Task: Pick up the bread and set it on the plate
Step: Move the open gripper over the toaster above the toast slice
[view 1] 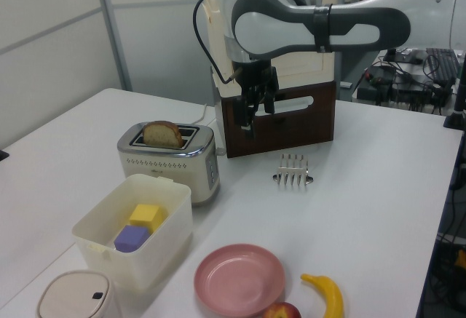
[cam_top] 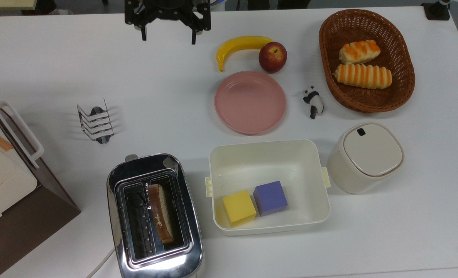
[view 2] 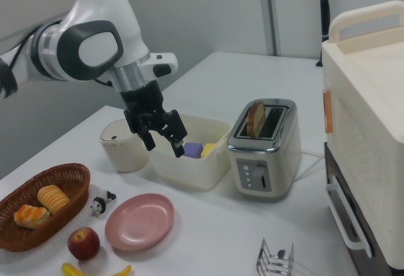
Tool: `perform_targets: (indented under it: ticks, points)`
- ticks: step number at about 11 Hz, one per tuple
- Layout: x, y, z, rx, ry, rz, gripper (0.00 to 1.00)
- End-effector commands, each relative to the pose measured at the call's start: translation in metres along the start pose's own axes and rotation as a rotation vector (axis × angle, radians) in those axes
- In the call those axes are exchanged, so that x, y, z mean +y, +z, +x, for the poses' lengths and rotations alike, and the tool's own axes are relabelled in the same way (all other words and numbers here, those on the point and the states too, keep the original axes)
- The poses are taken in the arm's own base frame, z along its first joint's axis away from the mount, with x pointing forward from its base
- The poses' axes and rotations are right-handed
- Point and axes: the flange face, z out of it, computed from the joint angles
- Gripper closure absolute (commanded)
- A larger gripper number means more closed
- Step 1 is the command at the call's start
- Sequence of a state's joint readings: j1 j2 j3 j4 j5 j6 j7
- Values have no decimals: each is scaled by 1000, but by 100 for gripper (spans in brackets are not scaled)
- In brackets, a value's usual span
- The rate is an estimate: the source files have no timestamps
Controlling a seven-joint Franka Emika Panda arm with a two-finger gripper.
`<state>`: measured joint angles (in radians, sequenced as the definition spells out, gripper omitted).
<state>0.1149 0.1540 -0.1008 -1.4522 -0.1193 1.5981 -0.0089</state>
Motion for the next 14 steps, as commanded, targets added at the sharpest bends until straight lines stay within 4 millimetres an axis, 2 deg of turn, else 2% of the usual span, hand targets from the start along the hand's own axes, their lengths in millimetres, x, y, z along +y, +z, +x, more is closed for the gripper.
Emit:
perform_targets:
  ticks: [1,6,9,14]
  points:
    - [38,1,-11,-34,-56,98,0]
    - [34,44,32,57,-42,101,0]
    - [36,52,39,81,-48,102,0]
    - [42,83,94,358,-37,71,0]
